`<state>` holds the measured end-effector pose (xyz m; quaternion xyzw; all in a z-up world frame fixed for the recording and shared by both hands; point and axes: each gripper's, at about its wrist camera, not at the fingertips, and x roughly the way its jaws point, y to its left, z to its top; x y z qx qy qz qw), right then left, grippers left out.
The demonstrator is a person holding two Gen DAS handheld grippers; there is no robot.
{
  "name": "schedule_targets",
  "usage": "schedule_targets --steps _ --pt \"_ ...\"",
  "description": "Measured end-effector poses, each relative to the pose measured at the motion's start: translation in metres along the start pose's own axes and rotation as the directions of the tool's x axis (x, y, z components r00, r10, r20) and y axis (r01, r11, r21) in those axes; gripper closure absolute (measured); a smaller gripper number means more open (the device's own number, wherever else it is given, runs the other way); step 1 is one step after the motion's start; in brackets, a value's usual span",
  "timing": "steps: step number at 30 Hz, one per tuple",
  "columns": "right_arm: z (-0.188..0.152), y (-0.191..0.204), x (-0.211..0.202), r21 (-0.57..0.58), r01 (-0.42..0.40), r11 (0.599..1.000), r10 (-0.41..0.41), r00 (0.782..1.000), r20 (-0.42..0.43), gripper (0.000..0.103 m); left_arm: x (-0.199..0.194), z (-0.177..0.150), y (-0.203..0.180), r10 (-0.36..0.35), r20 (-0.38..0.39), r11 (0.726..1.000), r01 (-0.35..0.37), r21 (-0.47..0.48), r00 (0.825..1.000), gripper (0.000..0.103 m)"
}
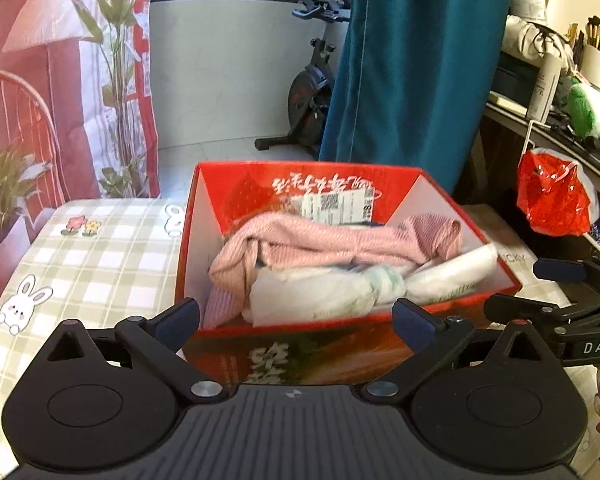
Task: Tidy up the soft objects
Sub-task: 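Move both tools down to the black eye mask beside the box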
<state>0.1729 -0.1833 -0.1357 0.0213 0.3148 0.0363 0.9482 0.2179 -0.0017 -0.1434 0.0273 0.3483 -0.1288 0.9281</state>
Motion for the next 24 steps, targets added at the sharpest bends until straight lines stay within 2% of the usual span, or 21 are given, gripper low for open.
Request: schedule_targets --steps 13,24 --pt "-0.041 0.008 0.021 -0.001 -0.014 1.0 0.014 0.997 -0.08 0.001 0.026 -0.039 0.007 0.0 -0.098 1.0 -0.002 -0.017 0.995 0.0" --pt "-0.068 0.01 0.05 0.042 0.003 0.999 0.003 0.989 -0.147 0.003 0.057 -0.067 0.017 0.014 -0.183 0.994 -0.034 -0.106 0.983 0.0"
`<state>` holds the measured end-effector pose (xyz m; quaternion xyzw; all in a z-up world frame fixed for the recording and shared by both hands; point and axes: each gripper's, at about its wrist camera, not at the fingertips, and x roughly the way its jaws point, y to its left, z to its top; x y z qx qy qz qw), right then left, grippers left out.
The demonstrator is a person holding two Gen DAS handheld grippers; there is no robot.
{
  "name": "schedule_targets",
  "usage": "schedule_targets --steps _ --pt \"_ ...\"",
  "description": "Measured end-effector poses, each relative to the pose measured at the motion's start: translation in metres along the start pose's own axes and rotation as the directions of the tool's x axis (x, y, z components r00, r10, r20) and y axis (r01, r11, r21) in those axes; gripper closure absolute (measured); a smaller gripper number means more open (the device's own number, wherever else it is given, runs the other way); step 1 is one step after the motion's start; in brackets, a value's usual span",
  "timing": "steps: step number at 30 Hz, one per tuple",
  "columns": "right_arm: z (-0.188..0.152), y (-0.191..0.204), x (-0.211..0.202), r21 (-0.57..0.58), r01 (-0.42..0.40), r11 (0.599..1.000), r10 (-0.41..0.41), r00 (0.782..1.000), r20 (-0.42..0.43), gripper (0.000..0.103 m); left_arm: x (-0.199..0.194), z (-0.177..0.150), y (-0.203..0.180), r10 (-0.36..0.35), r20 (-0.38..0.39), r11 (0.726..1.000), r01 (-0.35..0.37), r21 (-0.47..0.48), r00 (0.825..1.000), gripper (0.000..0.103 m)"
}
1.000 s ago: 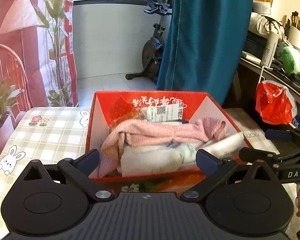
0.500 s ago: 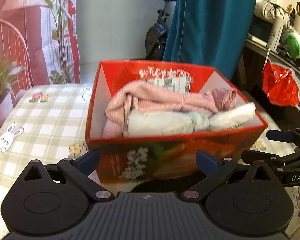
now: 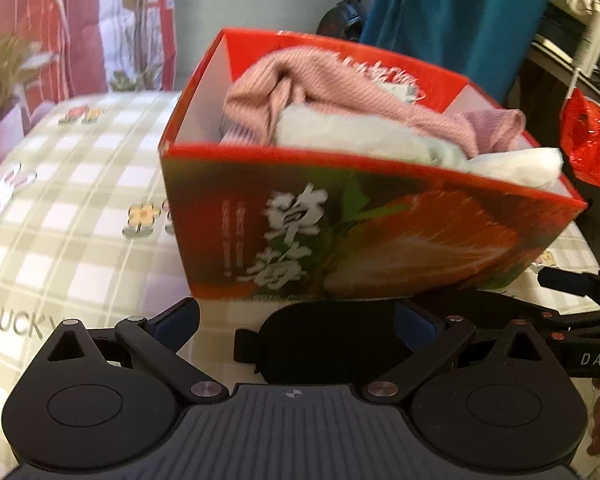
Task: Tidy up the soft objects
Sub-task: 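Move both tools down to the black eye mask beside the box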
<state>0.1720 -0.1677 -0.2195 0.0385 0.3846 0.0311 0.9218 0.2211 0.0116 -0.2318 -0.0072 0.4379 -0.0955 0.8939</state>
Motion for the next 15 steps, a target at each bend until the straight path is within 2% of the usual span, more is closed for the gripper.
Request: schedule_targets --steps 7,12,15 --pt "-0.018 0.001 0.017 0.012 -0.004 1.0 0.005 0.999 -0.037 0.003 0.019 -0.019 0.001 0.021 -0.049 1.0 -0.02 0.022 0.999 0.0" --pt "-0.035 0.001 0.017 0.031 -0.026 0.999 0.027 0.999 -0.045 0.003 0.021 -0.035 0.0 0.02 -0.053 0.999 -0.019 0.032 0.998 0.0" --pt "-0.047 0.001 0.018 0.032 -0.035 0.999 0.037 0.998 -0.059 0.009 0.018 -0.043 -0.002 0.032 -0.042 0.998 -0.029 0.062 0.999 0.001"
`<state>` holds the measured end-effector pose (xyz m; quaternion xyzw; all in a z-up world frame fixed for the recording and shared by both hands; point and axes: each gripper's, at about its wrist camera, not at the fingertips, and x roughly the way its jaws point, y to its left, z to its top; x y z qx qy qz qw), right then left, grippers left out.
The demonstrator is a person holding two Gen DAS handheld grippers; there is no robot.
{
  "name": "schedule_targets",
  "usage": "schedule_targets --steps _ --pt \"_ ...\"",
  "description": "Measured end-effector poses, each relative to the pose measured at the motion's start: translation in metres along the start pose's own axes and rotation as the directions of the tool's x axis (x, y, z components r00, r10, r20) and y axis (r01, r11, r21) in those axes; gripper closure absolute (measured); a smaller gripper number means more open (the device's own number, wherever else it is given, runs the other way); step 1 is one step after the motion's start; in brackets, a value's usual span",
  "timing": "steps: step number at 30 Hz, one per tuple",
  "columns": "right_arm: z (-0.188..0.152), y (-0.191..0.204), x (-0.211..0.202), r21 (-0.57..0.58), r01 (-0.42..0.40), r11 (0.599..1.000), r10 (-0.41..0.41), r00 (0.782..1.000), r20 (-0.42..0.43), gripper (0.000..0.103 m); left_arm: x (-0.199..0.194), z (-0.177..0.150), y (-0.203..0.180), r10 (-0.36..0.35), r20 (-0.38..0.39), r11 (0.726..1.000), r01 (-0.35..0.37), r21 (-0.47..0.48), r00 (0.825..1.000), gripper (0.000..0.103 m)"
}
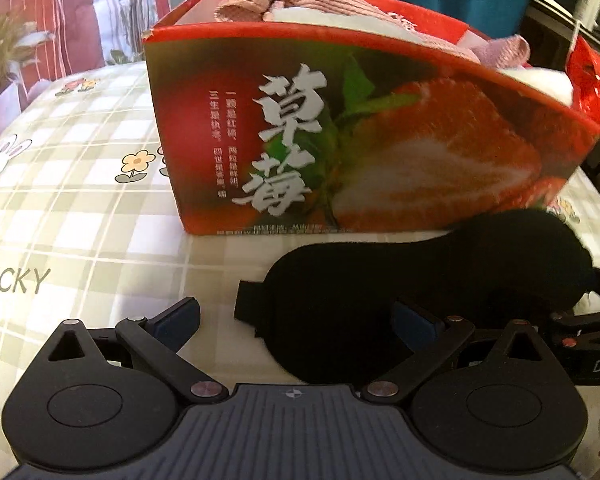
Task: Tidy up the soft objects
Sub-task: 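Move both tools down to the black eye mask beside the box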
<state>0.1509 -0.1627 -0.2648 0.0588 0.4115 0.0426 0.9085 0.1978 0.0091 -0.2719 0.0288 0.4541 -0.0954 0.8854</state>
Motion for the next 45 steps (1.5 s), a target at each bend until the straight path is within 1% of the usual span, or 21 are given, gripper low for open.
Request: schedule_targets --steps 3,5,7,15,20,23,29,34,38,44,45 --pt "-0.009 0.0 -0.006 0.002 -0.01 1.0 0.01 1.0 0.023 0.01 -0.003 -0.007 -0.004 0.017 0.004 0.999 -0.017 0.033 1.0 0.001" --pt "-0.012 -0.001 -0.008 0.01 -0.015 1.0 0.015 1.0 0.026 0.013 -0.005 -0.013 -0.006 0.021 0.01 0.999 -0.021 0.044 1.0 0.001" --pt "-0.014 -0.002 -0.01 0.001 -0.013 1.0 0.013 0.999 0.032 0.014 -0.008 -0.02 -0.008 0.027 0.019 0.998 -0.028 0.049 0.999 0.001" --pt "-0.032 0.0 -0.018 -0.088 0.008 0.996 -0.001 0.998 0.069 0.013 -0.015 -0.033 -0.01 0.045 0.039 0.997 -0.047 0.053 0.998 0.001" --pt "-0.036 0.002 -0.019 -0.12 0.011 0.993 0.0 0.996 0.085 0.013 -0.021 -0.041 -0.013 0.053 0.055 0.997 -0.055 0.048 0.997 0.001" --pt "-0.041 0.003 -0.019 -0.153 0.02 0.988 -0.005 0.995 0.102 0.013 -0.021 -0.039 -0.012 0.054 0.065 0.997 -0.057 0.046 0.996 0.001" --pt "-0.042 0.001 -0.021 -0.153 0.013 0.988 0.003 0.994 0.105 0.012 -0.021 -0.042 -0.014 0.067 0.094 0.997 -0.071 0.038 0.993 0.0" --pt "-0.042 -0.004 -0.028 -0.133 -0.003 0.991 0.016 0.996 0.091 0.013 -0.026 -0.046 -0.015 0.056 0.102 0.997 -0.062 0.047 0.993 0.0" --pt "-0.038 -0.006 -0.036 -0.1 -0.021 0.995 0.029 0.996 0.083 0.017 -0.027 -0.047 -0.015 0.054 0.104 0.997 -0.06 0.049 0.993 0.0" --pt "-0.03 -0.008 -0.056 -0.084 -0.027 0.996 0.037 0.992 0.119 0.021 -0.027 -0.046 -0.015 0.054 0.107 0.997 -0.06 0.048 0.993 0.0" --pt "-0.029 -0.01 -0.059 -0.074 -0.034 0.997 0.043 0.992 0.12 0.024 -0.027 -0.046 -0.015 0.055 0.107 0.997 -0.06 0.048 0.993 0.0"
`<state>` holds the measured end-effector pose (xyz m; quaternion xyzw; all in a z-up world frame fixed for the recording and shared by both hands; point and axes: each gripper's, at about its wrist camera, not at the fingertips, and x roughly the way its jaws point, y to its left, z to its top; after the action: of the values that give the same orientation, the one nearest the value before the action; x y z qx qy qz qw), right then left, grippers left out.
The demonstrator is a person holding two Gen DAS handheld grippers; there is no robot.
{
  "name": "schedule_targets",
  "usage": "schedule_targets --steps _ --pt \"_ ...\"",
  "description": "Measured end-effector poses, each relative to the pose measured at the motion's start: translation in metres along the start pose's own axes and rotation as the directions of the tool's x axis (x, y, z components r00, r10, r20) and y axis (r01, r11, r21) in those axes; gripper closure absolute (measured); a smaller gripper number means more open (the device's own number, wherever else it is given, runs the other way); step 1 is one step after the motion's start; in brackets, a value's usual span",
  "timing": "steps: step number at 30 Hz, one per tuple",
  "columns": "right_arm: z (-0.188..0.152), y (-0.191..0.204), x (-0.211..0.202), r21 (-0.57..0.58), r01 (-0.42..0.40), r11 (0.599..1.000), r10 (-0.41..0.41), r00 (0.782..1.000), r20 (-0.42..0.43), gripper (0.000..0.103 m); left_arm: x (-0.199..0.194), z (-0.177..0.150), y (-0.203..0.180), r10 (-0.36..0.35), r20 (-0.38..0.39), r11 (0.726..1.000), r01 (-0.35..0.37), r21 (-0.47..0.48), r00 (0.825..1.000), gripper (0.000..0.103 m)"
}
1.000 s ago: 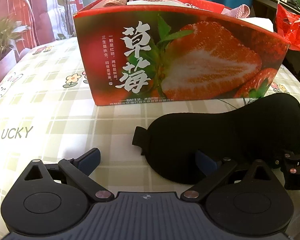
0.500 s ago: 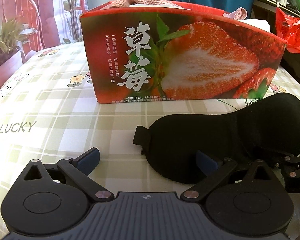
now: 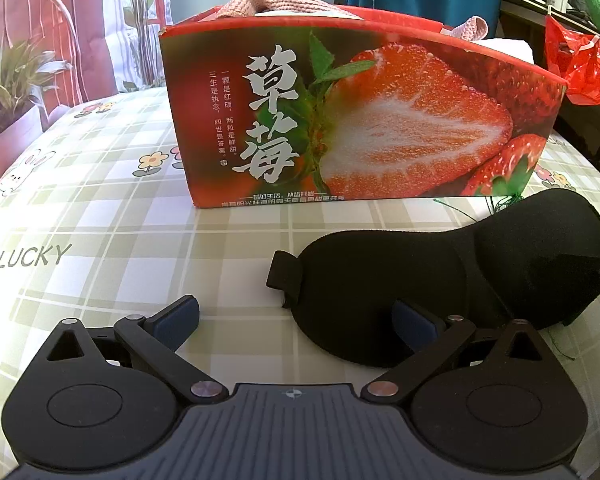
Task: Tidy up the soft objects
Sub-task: 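Move both tools down to the black eye mask beside the box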
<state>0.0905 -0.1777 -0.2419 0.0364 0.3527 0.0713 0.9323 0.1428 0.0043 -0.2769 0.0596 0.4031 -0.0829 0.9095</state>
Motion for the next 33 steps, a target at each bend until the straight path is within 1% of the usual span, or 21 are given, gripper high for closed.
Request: schedule_targets --steps 3,6,10,14,16,17,18,20,23,27,29,31,33 --pt "0.002 -0.007 -0.005 0.039 -0.01 0.999 0.01 1.0 -0.007 0.033 0.0 0.0 0.0 -0.001 0.0 1.0 0.001 0.0 1.0 0.0" --pt "0.003 -0.01 -0.009 0.067 -0.012 0.998 0.012 1.0 0.002 0.036 0.0 0.0 0.0 -0.001 0.0 1.0 0.001 0.001 1.0 0.0" --pt "0.008 -0.007 -0.012 0.059 -0.017 0.998 0.016 1.0 0.024 0.04 0.0 0.0 0.0 0.0 -0.001 1.0 0.0 0.0 1.0 0.0" --pt "0.014 -0.004 -0.016 0.058 -0.043 0.997 0.04 0.998 0.042 0.052 0.0 0.0 0.0 -0.001 0.0 1.0 0.001 0.0 1.0 0.0" --pt "0.016 -0.001 -0.019 0.045 -0.042 0.998 0.04 0.998 0.056 0.057 0.0 0.0 0.0 -0.001 0.0 1.0 0.001 0.0 1.0 0.0" --pt "0.017 0.0 -0.021 0.036 -0.039 0.999 0.037 0.997 0.064 0.062 0.0 0.0 0.0 -0.001 0.0 1.0 0.001 0.001 1.0 0.0" --pt "0.019 0.001 -0.023 0.03 -0.034 0.999 0.032 0.997 0.071 0.07 0.001 0.0 0.0 -0.001 -0.001 1.0 0.001 0.0 1.0 0.0" --pt "0.021 0.0 -0.027 0.032 -0.018 0.999 0.015 0.996 0.091 0.082 0.0 0.001 0.0 -0.003 -0.003 1.0 0.003 -0.001 1.0 0.0" --pt "0.022 -0.004 -0.028 0.051 -0.017 0.999 0.012 0.996 0.092 0.085 0.0 0.002 0.001 -0.004 -0.003 1.0 0.004 -0.005 1.0 0.0" --pt "0.016 -0.006 -0.026 0.062 -0.01 0.998 0.005 0.997 0.079 0.085 -0.001 0.002 0.003 -0.015 0.003 1.0 0.015 -0.027 1.0 0.001" --pt "0.014 -0.008 -0.025 0.068 -0.009 0.998 0.004 0.997 0.076 0.086 -0.001 0.003 0.007 -0.035 0.01 0.998 0.036 -0.056 0.999 0.001" --pt "0.014 -0.009 -0.024 0.072 -0.011 0.997 0.005 0.997 0.076 0.086 -0.002 0.004 0.01 -0.073 0.021 0.993 0.075 -0.092 0.997 0.001" --pt "0.013 -0.009 -0.024 0.072 -0.015 0.997 0.009 0.997 0.076 0.086 -0.002 0.004 0.012 -0.083 0.028 0.99 0.086 -0.114 0.996 0.001"
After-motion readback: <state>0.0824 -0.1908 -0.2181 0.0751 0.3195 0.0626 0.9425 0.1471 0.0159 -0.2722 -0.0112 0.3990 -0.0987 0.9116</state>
